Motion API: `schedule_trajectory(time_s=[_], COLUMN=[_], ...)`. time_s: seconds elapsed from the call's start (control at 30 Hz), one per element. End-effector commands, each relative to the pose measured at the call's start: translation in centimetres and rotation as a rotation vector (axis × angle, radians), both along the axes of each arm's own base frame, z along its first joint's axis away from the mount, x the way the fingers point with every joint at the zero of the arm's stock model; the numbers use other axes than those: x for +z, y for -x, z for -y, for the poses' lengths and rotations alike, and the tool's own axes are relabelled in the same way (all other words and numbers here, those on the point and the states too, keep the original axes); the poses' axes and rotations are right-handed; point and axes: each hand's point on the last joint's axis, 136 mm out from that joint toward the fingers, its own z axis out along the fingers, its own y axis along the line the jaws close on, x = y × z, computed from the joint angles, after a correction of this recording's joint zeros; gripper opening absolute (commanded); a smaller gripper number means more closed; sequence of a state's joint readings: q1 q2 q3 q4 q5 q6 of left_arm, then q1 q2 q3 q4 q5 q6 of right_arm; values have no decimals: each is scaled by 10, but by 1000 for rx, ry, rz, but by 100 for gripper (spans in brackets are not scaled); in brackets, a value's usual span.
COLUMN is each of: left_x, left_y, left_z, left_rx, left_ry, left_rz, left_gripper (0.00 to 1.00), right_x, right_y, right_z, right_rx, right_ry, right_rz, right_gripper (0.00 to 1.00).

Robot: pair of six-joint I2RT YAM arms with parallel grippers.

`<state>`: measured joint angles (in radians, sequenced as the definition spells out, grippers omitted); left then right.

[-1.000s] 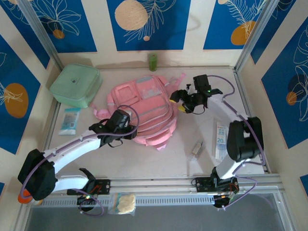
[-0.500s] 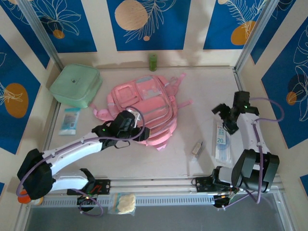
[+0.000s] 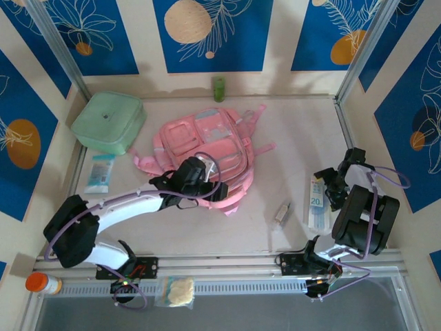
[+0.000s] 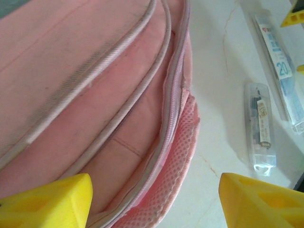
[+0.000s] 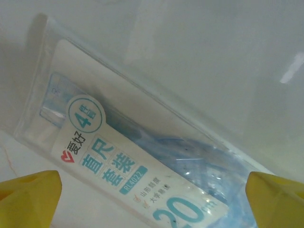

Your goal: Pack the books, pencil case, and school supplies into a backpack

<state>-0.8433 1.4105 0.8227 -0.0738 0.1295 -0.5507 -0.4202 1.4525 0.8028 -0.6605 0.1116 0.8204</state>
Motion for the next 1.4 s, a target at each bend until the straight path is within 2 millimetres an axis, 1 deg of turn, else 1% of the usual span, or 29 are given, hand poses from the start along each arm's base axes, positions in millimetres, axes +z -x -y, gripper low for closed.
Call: schedule_trajectory(time_s=[0.0, 0.1, 0.23, 0.3, 0.33, 0.37, 0.43, 0.53, 0.63, 0.67, 0.77, 0.83, 0.87, 0.93, 1.03, 1.07, 1.1, 1.2, 1.3, 1.37], left_x=[18, 15, 14, 13, 13, 14, 15, 13, 13, 10, -6, -11, -16, -20, -32, -37, -41, -51, -62, -69], left_y=[-4, -8, -16, -21, -23, -25, -29, -35, -39, -41, -51, -55, -56, -59, -63, -66, -68, -71, -75, -78], left_z=[21, 31, 47, 54, 59, 65, 77, 96, 125, 134, 157, 174, 181, 197, 212, 214, 215, 218, 211, 203], left_rx=[-23, -24, -3, 11, 13, 2, -6, 4, -9, -1, 40, 38, 38, 23, 33, 47, 58, 70, 111, 134], left_ry=[75, 93, 154, 170, 178, 189, 207, 233, 256, 252, 246, 271, 273, 277, 273, 268, 264, 255, 230, 208], left_rz=[10, -15, -54, -76, -85, -97, -107, -131, -153, -160, -190, -214, -225, -223, -226, -233, -238, -250, -259, -265], left_gripper=[70, 70, 67, 66, 64, 61, 58, 55, 52, 51, 49, 48, 47, 46, 44, 43, 42, 42, 41, 39], right_x=[-3, 1, 18, 22, 26, 31, 42, 48, 41, 37, 30, 24, 20, 13, 5, 3, 1, 1, 5, 10], right_y=[-10, -25, -64, -79, -86, -89, -90, -80, -58, -52, -38, -32, -29, -24, -21, -20, -19, -18, -16, -19], right_z=[-32, -67, -119, -140, -149, -154, -150, -131, -102, -96, -86, -82, -81, -84, -90, -93, -94, -107, -122, -131], right_rx=[12, 38, 147, 201, 240, 271, 321, 355, 321, 315, 288, 264, 261, 277, 297, 297, 296, 314, 329, 338], right_ry=[-91, -146, -205, -236, -253, -254, -208, -199, -214, -219, -234, -264, -278, -289, -310, -324, -332, -363, -377, -400], right_rz=[30, 53, 138, 139, 152, 158, 174, 191, 145, 145, 143, 141, 138, 126, 118, 116, 115, 125, 131, 164], right_gripper=[99, 99, 99, 99, 99, 99, 99, 100, 100, 100, 100, 100, 100, 100, 99, 98, 97, 95, 95, 94])
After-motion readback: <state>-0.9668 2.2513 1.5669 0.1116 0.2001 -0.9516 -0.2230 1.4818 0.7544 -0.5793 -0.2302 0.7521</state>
